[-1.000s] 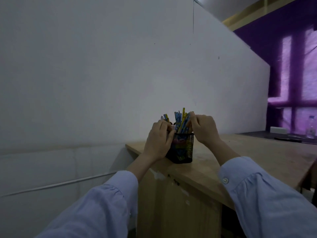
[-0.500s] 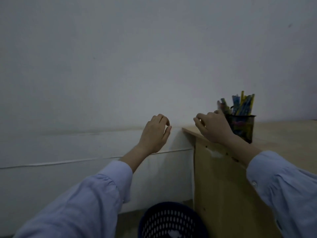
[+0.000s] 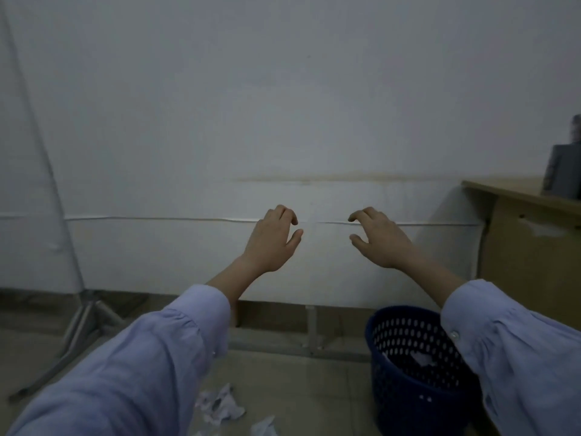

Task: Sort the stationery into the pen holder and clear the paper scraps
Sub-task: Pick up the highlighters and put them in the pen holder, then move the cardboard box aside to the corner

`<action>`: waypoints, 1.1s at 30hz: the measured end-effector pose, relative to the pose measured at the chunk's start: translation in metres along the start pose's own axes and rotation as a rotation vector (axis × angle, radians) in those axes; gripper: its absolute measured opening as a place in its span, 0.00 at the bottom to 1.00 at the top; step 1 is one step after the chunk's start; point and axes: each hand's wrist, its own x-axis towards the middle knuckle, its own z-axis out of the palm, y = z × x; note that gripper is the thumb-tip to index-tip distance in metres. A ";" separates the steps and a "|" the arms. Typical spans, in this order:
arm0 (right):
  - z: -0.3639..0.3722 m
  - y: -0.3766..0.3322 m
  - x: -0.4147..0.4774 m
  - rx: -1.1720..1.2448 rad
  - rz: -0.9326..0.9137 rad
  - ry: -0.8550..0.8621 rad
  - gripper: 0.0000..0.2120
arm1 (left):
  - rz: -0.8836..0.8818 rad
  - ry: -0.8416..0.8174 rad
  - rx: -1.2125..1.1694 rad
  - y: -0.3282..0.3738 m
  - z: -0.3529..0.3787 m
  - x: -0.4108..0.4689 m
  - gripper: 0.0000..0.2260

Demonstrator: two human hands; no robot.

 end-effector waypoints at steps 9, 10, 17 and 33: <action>0.089 -0.101 -0.019 0.241 -0.031 -0.206 0.21 | -0.363 -0.128 0.015 -0.081 -0.034 -0.133 0.12; 0.098 -0.111 -0.022 0.263 -0.041 -0.225 0.21 | -0.401 -0.135 0.010 -0.089 -0.038 -0.149 0.12; 0.160 -0.170 -0.050 0.394 -0.093 -0.381 0.24 | -0.686 -0.236 0.008 -0.131 -0.059 -0.252 0.12; 0.243 -0.247 -0.072 0.512 -0.057 -0.650 0.30 | -1.183 -0.239 0.055 -0.176 -0.088 -0.392 0.11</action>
